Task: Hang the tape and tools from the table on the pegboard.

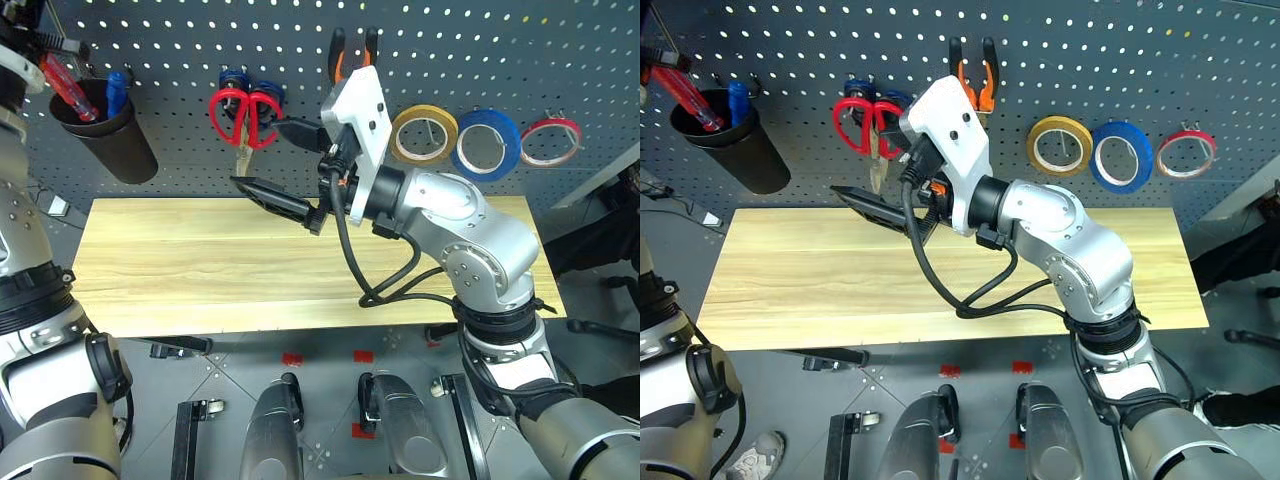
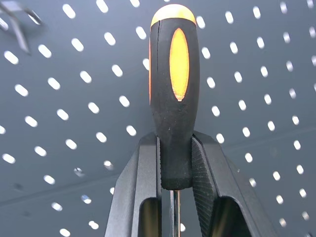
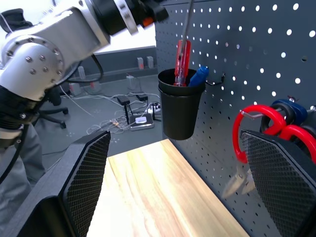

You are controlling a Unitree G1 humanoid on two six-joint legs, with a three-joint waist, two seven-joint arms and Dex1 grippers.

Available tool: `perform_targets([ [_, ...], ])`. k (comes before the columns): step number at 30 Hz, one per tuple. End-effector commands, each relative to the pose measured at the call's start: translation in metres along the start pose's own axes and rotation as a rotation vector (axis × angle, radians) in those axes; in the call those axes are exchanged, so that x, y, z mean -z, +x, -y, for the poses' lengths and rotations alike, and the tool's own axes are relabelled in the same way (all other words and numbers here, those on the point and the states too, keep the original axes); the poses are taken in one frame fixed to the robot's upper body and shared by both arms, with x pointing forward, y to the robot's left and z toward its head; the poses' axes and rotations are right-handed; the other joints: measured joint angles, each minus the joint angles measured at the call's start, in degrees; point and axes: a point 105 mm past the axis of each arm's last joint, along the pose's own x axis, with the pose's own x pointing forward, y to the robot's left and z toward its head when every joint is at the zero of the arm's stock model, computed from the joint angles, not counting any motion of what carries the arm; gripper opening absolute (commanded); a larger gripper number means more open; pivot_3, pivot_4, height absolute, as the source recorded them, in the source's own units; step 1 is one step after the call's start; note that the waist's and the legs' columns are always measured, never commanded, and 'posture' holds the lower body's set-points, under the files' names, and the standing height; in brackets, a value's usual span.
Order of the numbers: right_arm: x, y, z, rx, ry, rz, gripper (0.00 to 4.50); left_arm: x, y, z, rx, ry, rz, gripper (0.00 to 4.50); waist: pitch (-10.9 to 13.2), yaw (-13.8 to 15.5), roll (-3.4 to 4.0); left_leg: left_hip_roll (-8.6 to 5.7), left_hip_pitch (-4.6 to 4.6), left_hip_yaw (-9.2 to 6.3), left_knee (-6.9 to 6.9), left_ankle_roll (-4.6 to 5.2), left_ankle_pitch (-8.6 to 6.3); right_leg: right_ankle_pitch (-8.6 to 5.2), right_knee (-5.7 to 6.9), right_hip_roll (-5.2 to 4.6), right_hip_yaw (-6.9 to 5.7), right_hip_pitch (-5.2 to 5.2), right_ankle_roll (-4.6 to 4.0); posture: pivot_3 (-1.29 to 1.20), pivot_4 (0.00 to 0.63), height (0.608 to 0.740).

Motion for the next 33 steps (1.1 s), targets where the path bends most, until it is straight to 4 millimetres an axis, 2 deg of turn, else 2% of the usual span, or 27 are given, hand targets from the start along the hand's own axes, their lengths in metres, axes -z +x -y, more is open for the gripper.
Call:
perform_targets([
  [1, -0.015, -0.001, -0.002, -0.007, -0.020, 0.053, 4.50, -0.002, -0.005, -0.007, -0.031, 0.080, 0.015, 0.49, -0.34, 0.00, 0.06, 0.00, 0.00, -0.02, 0.01, 0.00, 0.00, 0.00, 0.02, 0.00, 0.00, 0.00, -0.01, -0.17, 0.235, 0.740],
  [6, -0.020, 0.004, -0.003, -0.001, -0.017, 0.078, 4.50, 0.040, -0.015, -0.010, -0.078, 0.099, -0.064, 0.49, -0.93, -0.06, 0.12, 0.03, 0.02, -0.03, 0.02, 0.01, 0.01, 0.01, 0.09, 0.02, 0.01, -0.01, -0.01, -0.18, 0.234, 0.740],
  [9, -0.024, 0.007, -0.004, -0.003, -0.014, 0.095, 4.50, 0.054, -0.012, -0.009, -0.098, 0.059, -0.066, 0.49, -0.98, 0.01, 0.03, 0.02, 0.01, -0.05, 0.06, 0.04, 0.03, 0.02, 0.14, 0.02, 0.01, -0.01, -0.04, -0.18, 0.235, 0.740],
  [15, -0.030, 0.009, -0.010, -0.019, -0.005, 0.123, 4.50, 0.064, -0.005, 0.004, -0.072, 0.055, -0.047, 0.49, -1.06, 0.10, -0.08, 0.00, -0.02, -0.06, 0.06, 0.05, 0.03, 0.03, 0.10, 0.01, 0.00, 0.00, -0.05, -0.19, 0.238, 0.740],
  [19, -0.031, 0.009, -0.011, -0.030, 0.009, 0.132, 4.50, 0.068, -0.014, -0.003, -0.117, 0.042, -0.054, 0.49, -1.07, 0.01, -0.08, 0.01, -0.02, -0.07, 0.06, 0.05, 0.03, 0.03, 0.10, 0.01, 0.00, 0.00, -0.05, -0.19, 0.238, 0.740],
  [24, -0.031, 0.009, -0.011, -0.033, 0.014, 0.138, 4.50, 0.063, -0.026, -0.013, -0.184, 0.059, -0.022, 2.07, -1.07, -0.40, -0.06, 0.04, -0.01, -0.06, 0.05, 0.05, 0.03, 0.03, 0.12, 0.01, 0.03, -0.02, -0.06, -0.19, 0.235, 0.740],
  [28, -0.032, 0.009, -0.011, -0.032, 0.011, 0.139, 4.50, 0.064, -0.026, -0.010, -0.189, 0.082, -0.020, 3.33, -1.13, -0.18, -0.09, 0.03, -0.01, -0.10, 0.06, 0.05, 0.04, 0.04, 0.13, 0.01, 0.03, 0.00, -0.06, -0.19, 0.235, 0.740],
  [30, -0.032, 0.008, -0.010, -0.025, 0.005, 0.138, 4.50, 0.052, -0.024, -0.005, -0.177, 0.103, 0.028, 3.91, -1.19, -0.10, -0.12, 0.00, -0.01, -0.10, 0.08, 0.06, 0.04, 0.04, 0.12, -0.01, 0.03, 0.02, -0.06, -0.19, 0.228, 0.740],
  [32, -0.031, 0.006, -0.008, -0.009, 0.002, 0.137, 4.50, 0.037, -0.020, 0.006, -0.136, 0.124, 0.082, 3.91, -1.27, -0.05, -0.20, 0.00, -0.02, -0.10, 0.09, 0.06, 0.04, 0.04, 0.12, -0.02, 0.04, 0.02, -0.07, -0.19, 0.226, 0.740],
  [33, -0.030, 0.004, -0.005, 0.004, 0.003, 0.138, 4.50, 0.030, -0.017, 0.018, -0.084, 0.127, 0.106, 3.91, -1.31, -0.02, -0.22, 0.00, -0.03, -0.11, 0.09, 0.06, 0.04, 0.04, 0.12, -0.02, 0.02, 0.03, -0.07, -0.19, 0.226, 0.740],
])
